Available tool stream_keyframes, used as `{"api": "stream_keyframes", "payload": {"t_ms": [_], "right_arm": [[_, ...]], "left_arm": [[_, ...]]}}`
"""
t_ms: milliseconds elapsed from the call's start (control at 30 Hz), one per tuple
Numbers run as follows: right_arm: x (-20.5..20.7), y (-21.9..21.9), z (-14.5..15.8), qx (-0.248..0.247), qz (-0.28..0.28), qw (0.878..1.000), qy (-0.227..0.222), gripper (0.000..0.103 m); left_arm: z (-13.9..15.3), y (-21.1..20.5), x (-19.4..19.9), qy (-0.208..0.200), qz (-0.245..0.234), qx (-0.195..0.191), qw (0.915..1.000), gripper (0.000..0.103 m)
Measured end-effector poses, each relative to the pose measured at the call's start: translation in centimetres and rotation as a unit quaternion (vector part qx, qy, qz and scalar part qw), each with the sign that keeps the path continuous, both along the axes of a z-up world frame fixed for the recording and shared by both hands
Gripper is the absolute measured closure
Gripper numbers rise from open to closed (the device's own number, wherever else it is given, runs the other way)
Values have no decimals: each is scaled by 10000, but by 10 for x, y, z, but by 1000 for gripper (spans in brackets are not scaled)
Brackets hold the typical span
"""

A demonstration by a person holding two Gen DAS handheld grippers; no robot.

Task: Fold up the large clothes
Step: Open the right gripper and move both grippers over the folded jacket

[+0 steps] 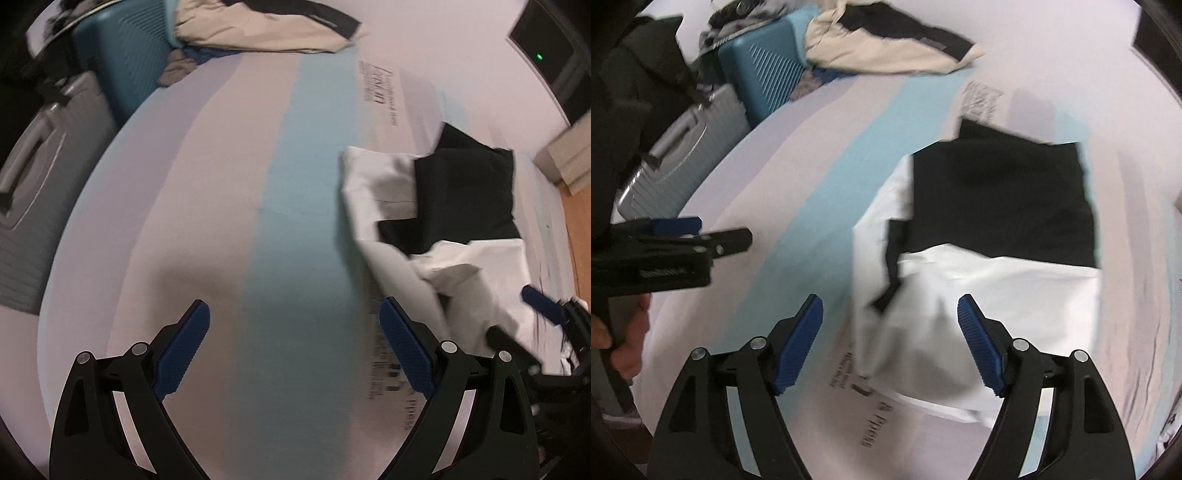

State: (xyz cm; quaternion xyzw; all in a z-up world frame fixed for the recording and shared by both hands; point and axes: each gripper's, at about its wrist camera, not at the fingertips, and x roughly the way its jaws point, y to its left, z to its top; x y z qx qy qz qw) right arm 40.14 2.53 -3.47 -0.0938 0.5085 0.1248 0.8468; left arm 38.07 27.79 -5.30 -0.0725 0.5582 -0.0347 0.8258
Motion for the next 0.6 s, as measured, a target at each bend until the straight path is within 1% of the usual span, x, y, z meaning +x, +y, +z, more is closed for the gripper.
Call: {"api": "stream_keyframes", "payload": {"t_ms": [67,167,233,300,400,467,500,600], "right_arm": [[10,-26,10,-141,-59,9998,-151,28],[16,-67,20,-509,-171,9981,-293,26],[27,-100,22,-816,-236,9958,-355,25],[42,-131,18,-996,-382,9938,-325,21],[64,-164,3,-930,-519,9943,-48,21],[79,-181,-12,-672,-544,9960,237,21],[85,-187,-19,-528,-547,9965,349,21],[103,-200,-44,-26,-541,9954,791,21]], "left_arm": [[6,-19,4,-30,-123,-56,9999,12],[15,-56,17,-64,-453,-278,9986,12],[15,-79,26,-81,-638,-402,9971,12],[10,-103,37,-44,-799,-527,9954,12],[-7,-134,54,143,-942,-751,9926,12],[-26,-150,67,377,-990,-777,9913,12],[-35,-153,72,495,-940,-816,9910,12],[-61,-150,86,860,-762,-1016,9882,12]]}}
